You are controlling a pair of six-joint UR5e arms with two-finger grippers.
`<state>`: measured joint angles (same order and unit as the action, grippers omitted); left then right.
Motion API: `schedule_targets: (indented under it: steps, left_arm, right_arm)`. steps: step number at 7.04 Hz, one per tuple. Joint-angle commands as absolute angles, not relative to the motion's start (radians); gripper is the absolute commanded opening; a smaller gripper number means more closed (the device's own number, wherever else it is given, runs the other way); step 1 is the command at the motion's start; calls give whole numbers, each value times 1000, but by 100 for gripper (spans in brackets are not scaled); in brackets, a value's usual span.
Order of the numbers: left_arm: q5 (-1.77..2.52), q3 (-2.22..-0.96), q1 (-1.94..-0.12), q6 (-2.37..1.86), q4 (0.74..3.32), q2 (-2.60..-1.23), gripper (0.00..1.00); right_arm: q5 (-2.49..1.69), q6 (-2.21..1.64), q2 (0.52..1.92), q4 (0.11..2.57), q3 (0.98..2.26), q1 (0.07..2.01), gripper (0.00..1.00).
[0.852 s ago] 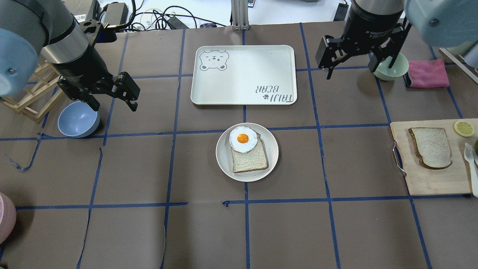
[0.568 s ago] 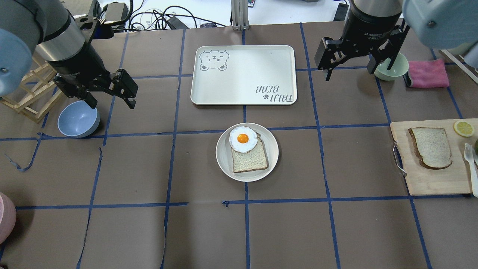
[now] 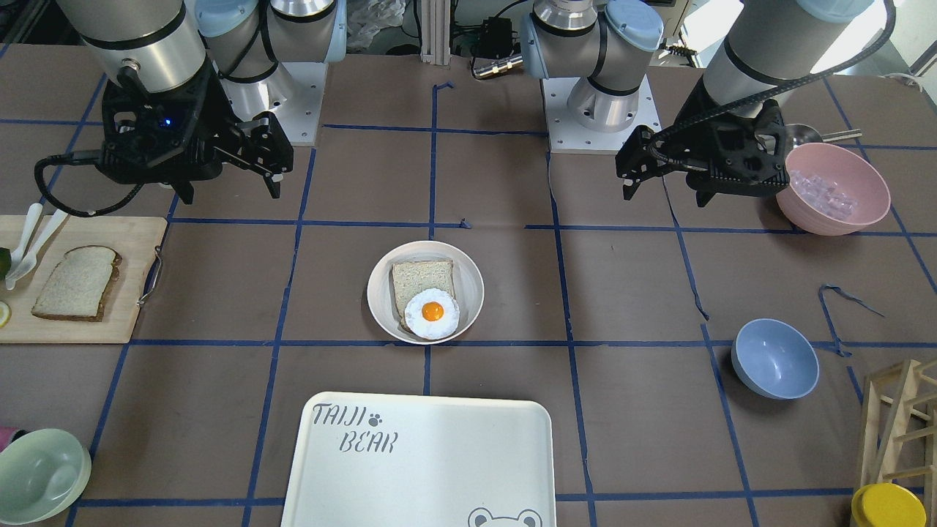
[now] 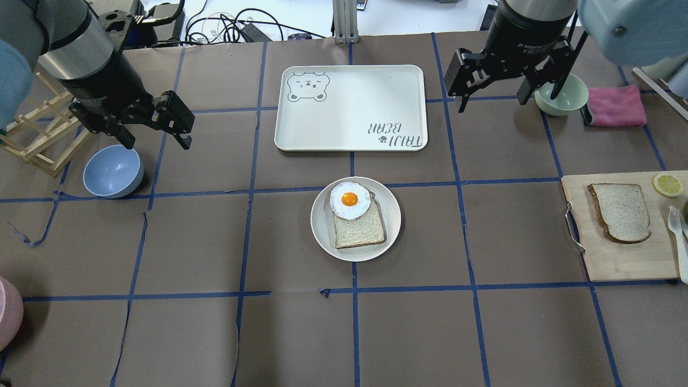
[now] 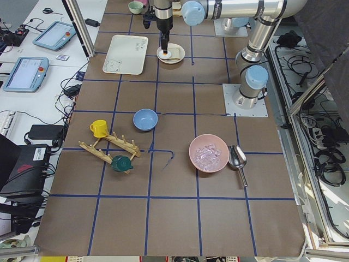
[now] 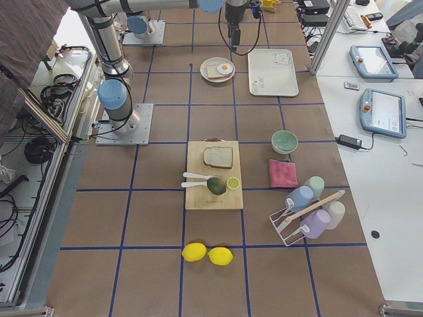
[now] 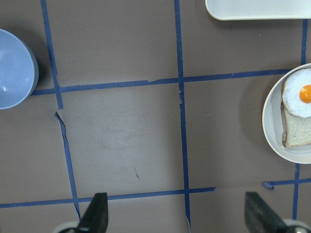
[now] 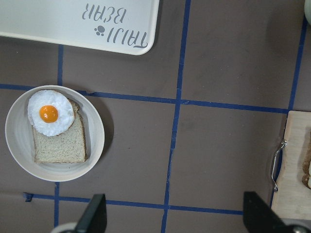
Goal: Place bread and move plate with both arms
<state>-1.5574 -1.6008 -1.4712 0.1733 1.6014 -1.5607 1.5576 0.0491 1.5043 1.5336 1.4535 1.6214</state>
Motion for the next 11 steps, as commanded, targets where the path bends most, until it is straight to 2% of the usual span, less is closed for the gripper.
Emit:
schedule_targets:
  steps: [1, 4, 11]
  left_arm:
    - [-1559, -1603, -1471, 173, 1601, -1563, 100]
    - [-1562, -1611, -1471, 175, 1601, -1563, 100]
    - [-1566, -1611, -1471, 178, 1602, -1571, 100]
  right_arm:
    - [1557, 49, 1502, 1537, 1440, 1617, 100]
    - [1656, 46, 1505, 1531, 1450, 1618, 100]
    - [1563, -76, 1499, 1540, 1445, 1621, 100]
